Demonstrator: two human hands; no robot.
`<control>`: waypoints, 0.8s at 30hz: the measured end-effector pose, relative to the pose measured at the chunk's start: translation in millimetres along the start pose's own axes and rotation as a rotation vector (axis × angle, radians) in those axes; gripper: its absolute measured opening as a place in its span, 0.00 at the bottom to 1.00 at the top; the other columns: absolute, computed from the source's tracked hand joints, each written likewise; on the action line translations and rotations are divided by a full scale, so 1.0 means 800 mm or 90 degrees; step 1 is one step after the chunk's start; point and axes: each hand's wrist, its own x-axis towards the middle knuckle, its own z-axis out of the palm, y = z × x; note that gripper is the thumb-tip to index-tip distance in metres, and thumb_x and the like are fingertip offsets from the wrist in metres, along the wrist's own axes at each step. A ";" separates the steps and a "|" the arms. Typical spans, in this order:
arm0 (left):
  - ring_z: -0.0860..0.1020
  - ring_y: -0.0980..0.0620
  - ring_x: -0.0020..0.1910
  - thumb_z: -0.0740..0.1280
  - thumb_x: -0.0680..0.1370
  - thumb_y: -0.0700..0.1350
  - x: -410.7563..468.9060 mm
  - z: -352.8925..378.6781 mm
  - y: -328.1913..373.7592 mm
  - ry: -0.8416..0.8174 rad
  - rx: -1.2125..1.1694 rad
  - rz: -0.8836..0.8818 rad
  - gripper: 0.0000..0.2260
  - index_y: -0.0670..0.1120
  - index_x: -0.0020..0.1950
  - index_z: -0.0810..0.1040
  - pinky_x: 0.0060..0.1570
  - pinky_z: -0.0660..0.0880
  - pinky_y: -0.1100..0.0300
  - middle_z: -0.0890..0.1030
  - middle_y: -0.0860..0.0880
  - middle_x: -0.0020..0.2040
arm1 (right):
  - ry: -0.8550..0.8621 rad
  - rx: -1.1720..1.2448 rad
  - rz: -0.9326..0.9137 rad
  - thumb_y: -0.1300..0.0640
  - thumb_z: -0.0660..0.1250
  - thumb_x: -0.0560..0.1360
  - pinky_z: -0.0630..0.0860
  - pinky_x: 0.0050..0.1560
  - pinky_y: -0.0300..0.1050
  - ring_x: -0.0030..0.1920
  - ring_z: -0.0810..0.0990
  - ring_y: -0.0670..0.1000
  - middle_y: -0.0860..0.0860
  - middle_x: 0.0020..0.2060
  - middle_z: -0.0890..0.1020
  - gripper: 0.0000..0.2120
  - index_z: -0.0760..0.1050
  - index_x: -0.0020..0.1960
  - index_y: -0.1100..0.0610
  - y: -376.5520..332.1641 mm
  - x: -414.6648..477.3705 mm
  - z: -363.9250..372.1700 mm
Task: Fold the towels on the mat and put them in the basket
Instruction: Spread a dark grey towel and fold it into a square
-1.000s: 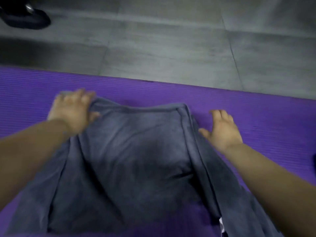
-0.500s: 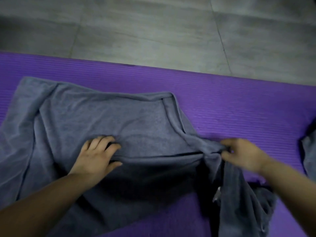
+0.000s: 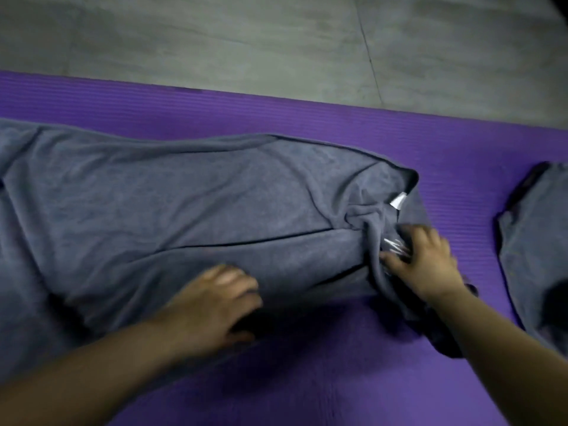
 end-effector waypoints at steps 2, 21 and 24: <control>0.67 0.51 0.47 0.52 0.63 0.67 0.009 0.014 0.027 -0.105 0.004 0.026 0.24 0.51 0.49 0.68 0.50 0.63 0.57 0.69 0.51 0.49 | 0.008 0.109 0.038 0.54 0.73 0.68 0.63 0.64 0.50 0.63 0.69 0.61 0.62 0.61 0.73 0.27 0.71 0.64 0.61 0.027 -0.001 0.010; 0.79 0.33 0.46 0.60 0.78 0.44 0.012 -0.059 -0.050 -0.068 -0.126 -0.554 0.12 0.39 0.56 0.76 0.46 0.74 0.46 0.80 0.35 0.52 | 0.152 0.567 0.074 0.39 0.73 0.55 0.70 0.30 0.28 0.28 0.73 0.37 0.41 0.28 0.76 0.23 0.74 0.43 0.50 0.056 0.121 -0.157; 0.81 0.37 0.36 0.57 0.70 0.56 0.007 -0.054 -0.053 -0.089 0.011 -0.432 0.22 0.39 0.49 0.78 0.39 0.76 0.48 0.82 0.38 0.41 | 0.293 0.429 0.149 0.48 0.70 0.69 0.67 0.64 0.43 0.61 0.72 0.55 0.57 0.61 0.71 0.36 0.59 0.70 0.60 0.047 0.136 -0.144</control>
